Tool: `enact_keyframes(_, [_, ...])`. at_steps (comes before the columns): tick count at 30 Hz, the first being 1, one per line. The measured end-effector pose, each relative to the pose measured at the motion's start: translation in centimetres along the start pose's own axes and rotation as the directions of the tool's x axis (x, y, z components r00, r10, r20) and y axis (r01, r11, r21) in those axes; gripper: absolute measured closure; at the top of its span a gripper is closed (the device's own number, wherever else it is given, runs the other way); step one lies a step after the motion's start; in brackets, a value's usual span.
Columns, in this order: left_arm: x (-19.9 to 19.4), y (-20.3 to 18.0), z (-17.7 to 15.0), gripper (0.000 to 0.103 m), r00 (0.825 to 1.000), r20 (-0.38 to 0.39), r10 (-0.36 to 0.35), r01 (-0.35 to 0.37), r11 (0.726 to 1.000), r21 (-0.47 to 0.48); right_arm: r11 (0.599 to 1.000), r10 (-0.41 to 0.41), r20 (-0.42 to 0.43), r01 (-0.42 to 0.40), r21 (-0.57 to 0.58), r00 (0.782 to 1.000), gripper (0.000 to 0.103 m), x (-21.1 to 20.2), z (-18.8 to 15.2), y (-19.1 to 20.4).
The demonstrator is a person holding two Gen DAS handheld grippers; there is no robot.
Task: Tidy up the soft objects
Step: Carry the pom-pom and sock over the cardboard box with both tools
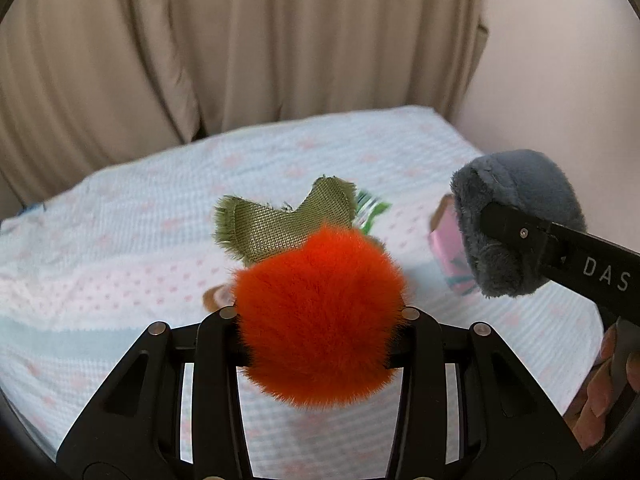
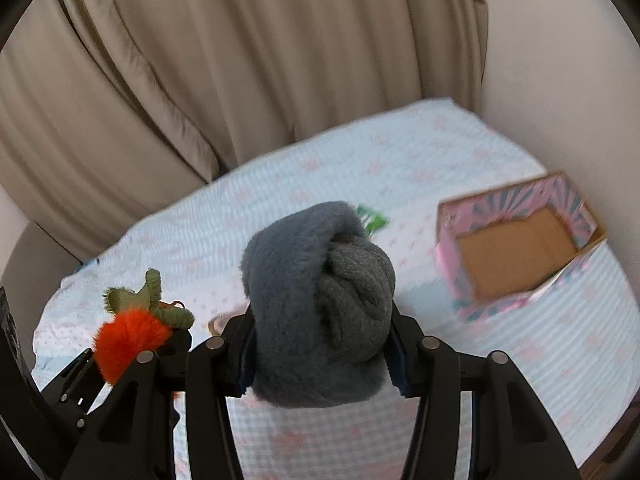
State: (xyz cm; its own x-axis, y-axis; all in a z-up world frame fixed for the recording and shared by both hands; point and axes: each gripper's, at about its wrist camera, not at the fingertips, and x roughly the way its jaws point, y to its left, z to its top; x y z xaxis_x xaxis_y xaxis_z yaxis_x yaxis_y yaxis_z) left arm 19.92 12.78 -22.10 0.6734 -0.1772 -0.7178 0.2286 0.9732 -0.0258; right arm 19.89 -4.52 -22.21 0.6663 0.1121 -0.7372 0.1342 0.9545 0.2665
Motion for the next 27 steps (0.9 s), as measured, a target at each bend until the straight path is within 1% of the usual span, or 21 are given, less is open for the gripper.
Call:
enact_keyframes(3, [-1.4,-3.1,2.1,0.067,1.0,0.016,-0.01,0.01,1.0,-0.013,1.0,0.002,0.025,-0.002,-0.002,1.0,0.055,-2.6,2.1,-2.2])
enact_keyframes(6, [-1.9,-6.5,3.6,0.067,1.0,0.023,-0.011,0.011,1.0,-0.023,1.0,0.008,0.042,-0.007,-0.016,0.999,0.055,-4.8,4.0,-5.2])
enact_keyframes(11, [-0.6,-13.4,5.6,0.067,0.999,0.021,-0.028,0.028,0.999,-0.033,0.999,0.002,0.028,-0.001,-0.041,1.0,0.055,-6.1,6.7,-11.8])
enact_keyframes(13, [0.6,-16.4,6.5,0.067,0.998,0.015,-0.058,0.059,0.998,-0.037,0.999,-0.005,0.017,0.006,-0.048,1.0,0.055,-6.0,7.6,-14.4])
enact_keyframes(17, [3.6,-21.4,7.9,0.067,0.998,-0.02,-0.055,0.054,0.998,-0.023,0.995,-0.037,-0.025,0.035,-0.091,0.999,0.055,-4.8,9.3,-19.4])
enact_keyframes(21, [8.0,-25.3,9.2,0.067,0.995,-0.083,-0.05,0.048,0.999,-0.026,0.993,-0.057,-0.095,0.047,-0.107,0.994,0.055,-1.9,10.8,-25.0])
enact_keyframes(25, [12.3,-28.3,9.6,0.067,0.987,-0.153,-0.043,0.04,0.999,-0.02,0.992,-0.066,-0.158,0.048,-0.115,0.985,0.055,1.5,12.0,-29.6])
enact_keyframes(27, [14.8,-30.1,9.7,0.067,0.98,-0.194,-0.038,0.037,0.999,-0.007,0.992,-0.07,-0.187,0.048,-0.118,0.98,0.055,3.1,12.4,-31.6])
